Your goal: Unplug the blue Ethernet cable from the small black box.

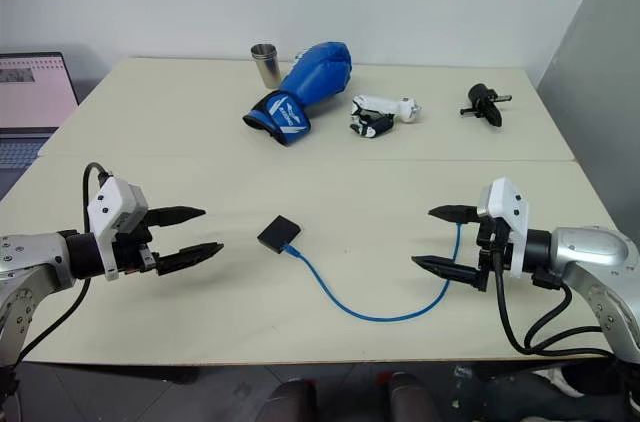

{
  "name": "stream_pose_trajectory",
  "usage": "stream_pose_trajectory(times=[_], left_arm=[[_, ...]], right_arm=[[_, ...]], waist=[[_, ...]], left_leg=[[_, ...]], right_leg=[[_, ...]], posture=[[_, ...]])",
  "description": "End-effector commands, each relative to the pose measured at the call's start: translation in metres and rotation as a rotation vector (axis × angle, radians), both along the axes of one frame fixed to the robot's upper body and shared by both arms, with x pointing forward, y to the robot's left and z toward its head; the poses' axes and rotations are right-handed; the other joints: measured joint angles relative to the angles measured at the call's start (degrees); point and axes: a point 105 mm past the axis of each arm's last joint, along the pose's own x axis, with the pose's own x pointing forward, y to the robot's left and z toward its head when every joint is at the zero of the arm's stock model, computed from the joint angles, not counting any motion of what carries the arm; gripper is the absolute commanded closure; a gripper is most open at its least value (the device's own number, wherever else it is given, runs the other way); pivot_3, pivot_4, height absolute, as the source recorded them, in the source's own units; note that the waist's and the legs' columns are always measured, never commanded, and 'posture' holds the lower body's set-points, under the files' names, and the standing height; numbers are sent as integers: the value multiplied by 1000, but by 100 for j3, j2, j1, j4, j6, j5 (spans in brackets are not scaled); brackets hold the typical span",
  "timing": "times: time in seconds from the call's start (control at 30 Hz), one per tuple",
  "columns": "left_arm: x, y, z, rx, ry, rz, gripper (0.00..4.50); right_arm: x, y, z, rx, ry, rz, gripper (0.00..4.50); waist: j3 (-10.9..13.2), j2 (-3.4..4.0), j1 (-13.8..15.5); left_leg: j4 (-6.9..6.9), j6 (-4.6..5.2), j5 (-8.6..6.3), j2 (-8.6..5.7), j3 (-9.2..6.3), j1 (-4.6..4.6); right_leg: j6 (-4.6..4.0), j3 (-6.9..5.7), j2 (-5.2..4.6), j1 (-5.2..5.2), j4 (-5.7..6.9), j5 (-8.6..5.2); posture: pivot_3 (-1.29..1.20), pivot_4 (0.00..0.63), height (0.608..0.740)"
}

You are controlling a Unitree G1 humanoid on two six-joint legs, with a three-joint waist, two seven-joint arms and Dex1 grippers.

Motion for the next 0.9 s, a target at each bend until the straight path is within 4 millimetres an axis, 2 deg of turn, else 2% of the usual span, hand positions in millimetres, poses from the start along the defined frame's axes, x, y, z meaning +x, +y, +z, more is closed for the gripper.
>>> stream_pose_trajectory(times=[0.03, 0.33, 0.5, 0.67, 0.9], left_arm=[[-5, -2, 4, 11, -6, -38, 353], [-8, -4, 0, 19, 1, -59, 353], [-11, 2, -7, 51, 3, -80, 353], [-16, 4, -12, 114, 0, -160, 353], [-19, 5, -7, 118, 20, -217, 353]], right_arm=[[-1, 4, 8, 7, -40, 18, 2], [-1, 5, 3, 10, -32, 28, 2], [0, 17, -1, 19, -34, 54, 2], [8, 49, -13, 41, -37, 89, 2], [36, 113, -53, -12, -3, 38, 2]], waist=[[0, 0, 2], [0, 0, 2], [1, 1, -2], [1, 2, -9], [2, 4, -9]], left_leg=[[0, 0, 0, 0, 0, 0], [0, 0, 0, 0, 2, -1], [-1, 0, 0, 1, 4, -1], [0, 0, 0, 1, 4, 1], [-1, 0, 0, 3, 7, -8]], right_leg=[[0, 0, 0, 0, 0, 0], [0, 1, 0, -2, 0, 0], [0, 2, 0, -4, 0, 0], [-1, 1, 1, -5, 3, 0], [-2, 0, 5, -18, 5, 0]], posture=[[0, 150, 740], [0, 150, 740], [0, 150, 740], [0, 150, 740], [0, 150, 740]])
